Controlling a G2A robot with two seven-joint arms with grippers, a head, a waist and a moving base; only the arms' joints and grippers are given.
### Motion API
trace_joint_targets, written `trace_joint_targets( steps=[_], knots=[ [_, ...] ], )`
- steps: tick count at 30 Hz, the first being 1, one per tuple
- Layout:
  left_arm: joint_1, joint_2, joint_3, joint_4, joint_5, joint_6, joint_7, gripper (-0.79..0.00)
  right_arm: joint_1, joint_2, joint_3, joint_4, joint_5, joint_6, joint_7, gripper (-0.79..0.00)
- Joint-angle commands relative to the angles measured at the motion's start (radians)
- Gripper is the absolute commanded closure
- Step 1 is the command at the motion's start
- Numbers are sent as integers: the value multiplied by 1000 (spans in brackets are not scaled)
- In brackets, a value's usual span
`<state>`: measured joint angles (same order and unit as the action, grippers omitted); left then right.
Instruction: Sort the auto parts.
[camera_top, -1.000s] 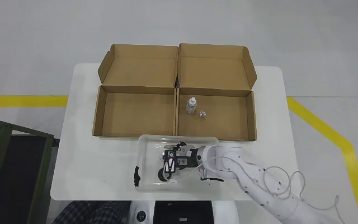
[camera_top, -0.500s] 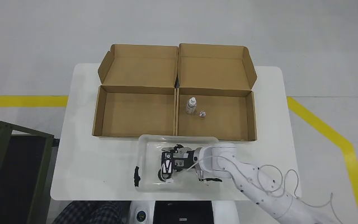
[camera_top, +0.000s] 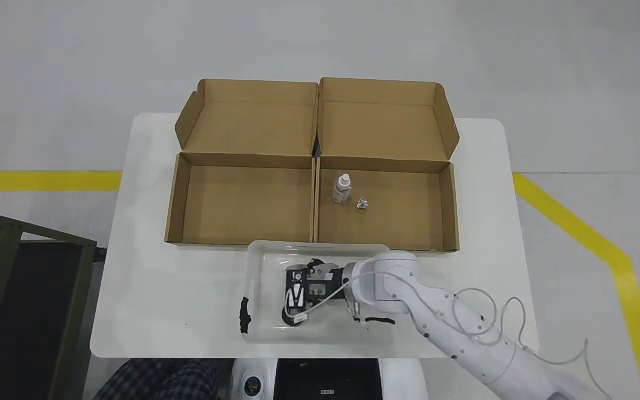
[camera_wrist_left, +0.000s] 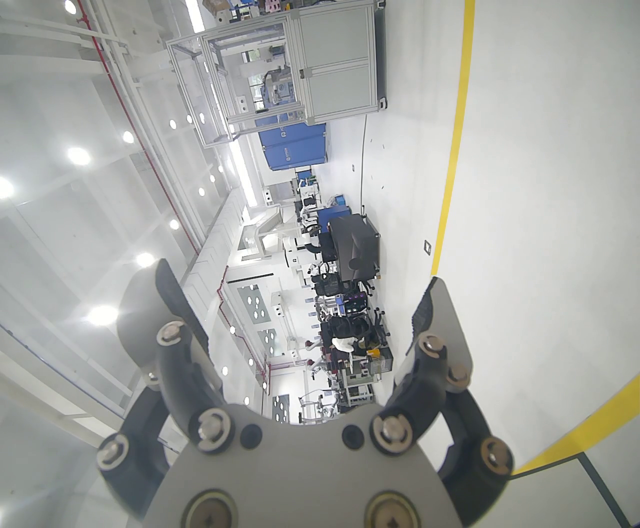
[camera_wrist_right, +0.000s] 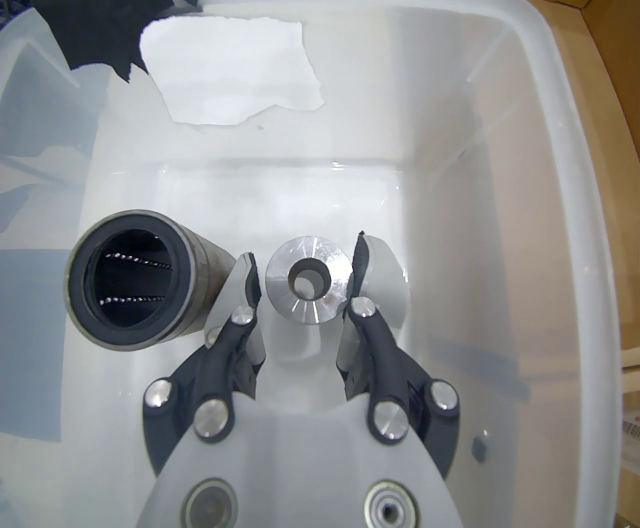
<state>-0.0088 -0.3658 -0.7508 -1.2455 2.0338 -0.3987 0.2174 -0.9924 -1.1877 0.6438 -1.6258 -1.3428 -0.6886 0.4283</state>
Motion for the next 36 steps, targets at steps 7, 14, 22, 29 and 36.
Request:
trace_joint_targets(
  steps=[7,14,22,29,36],
  knots=[
    [0,0,0,0,0,0,0,-785,1,-3,12,-1,24,-22,-12,0],
    [0,0,0,0,0,0,0,-785,-25,11,65,-62,47,-42,-20,0],
    [0,0,0,0,0,0,0,-785,-85,40,164,-193,79,-65,-27,0],
    [0,0,0,0,0,0,0,-785,-142,64,258,-319,119,-91,-38,0],
    [0,0,0,0,0,0,0,-785,-169,79,342,-398,189,-108,-61,0]
  ],
)
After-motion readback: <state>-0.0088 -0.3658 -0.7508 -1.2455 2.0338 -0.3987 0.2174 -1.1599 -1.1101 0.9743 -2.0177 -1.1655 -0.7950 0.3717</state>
